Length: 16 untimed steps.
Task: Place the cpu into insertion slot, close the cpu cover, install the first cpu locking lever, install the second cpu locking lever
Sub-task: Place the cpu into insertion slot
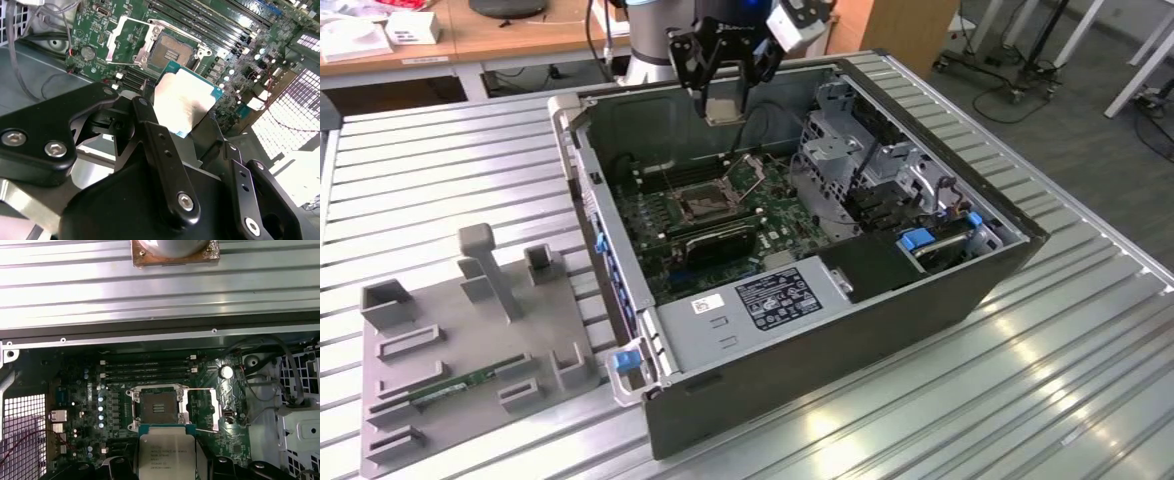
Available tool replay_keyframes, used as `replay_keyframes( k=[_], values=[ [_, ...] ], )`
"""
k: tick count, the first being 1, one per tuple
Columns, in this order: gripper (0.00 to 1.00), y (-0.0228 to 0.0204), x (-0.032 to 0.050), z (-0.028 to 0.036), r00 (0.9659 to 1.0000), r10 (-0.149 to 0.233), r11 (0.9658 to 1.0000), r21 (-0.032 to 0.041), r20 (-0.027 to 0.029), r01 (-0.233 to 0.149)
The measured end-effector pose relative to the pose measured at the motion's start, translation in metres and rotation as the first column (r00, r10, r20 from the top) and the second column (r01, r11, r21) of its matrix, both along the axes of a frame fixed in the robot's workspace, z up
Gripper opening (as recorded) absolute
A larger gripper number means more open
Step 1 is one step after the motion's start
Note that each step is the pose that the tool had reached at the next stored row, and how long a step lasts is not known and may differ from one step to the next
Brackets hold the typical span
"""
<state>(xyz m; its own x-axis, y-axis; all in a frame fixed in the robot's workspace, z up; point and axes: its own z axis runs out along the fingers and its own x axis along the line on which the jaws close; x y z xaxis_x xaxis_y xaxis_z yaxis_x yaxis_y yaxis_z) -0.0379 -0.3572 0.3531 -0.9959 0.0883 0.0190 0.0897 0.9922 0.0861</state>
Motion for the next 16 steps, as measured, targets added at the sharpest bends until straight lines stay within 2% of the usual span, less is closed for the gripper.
replay_keyframes(
  k=[4,8,11,14,16],
  values=[
    [0.54,0.0000,-0.0001,-0.0032,0.9983,-0.059,0.9983,-0.0007,-0.0001,0.059],
    [0.54,0.0000,-0.0001,-0.0063,0.9914,-0.131,0.9914,-0.0009,-0.0001,0.131],
    [0.54,0.0000,-0.0001,-0.0084,0.9829,-0.184,0.9829,-0.0009,-0.0001,0.184],
    [0.54,0.0000,-0.0001,-0.0103,0.9711,-0.239,0.9711,-0.0009,0.0000,0.239],
    [0.54,0.0000,0.0000,-0.0113,0.9619,-0.273,0.9619,-0.0010,-0.0001,0.273]
  ],
)
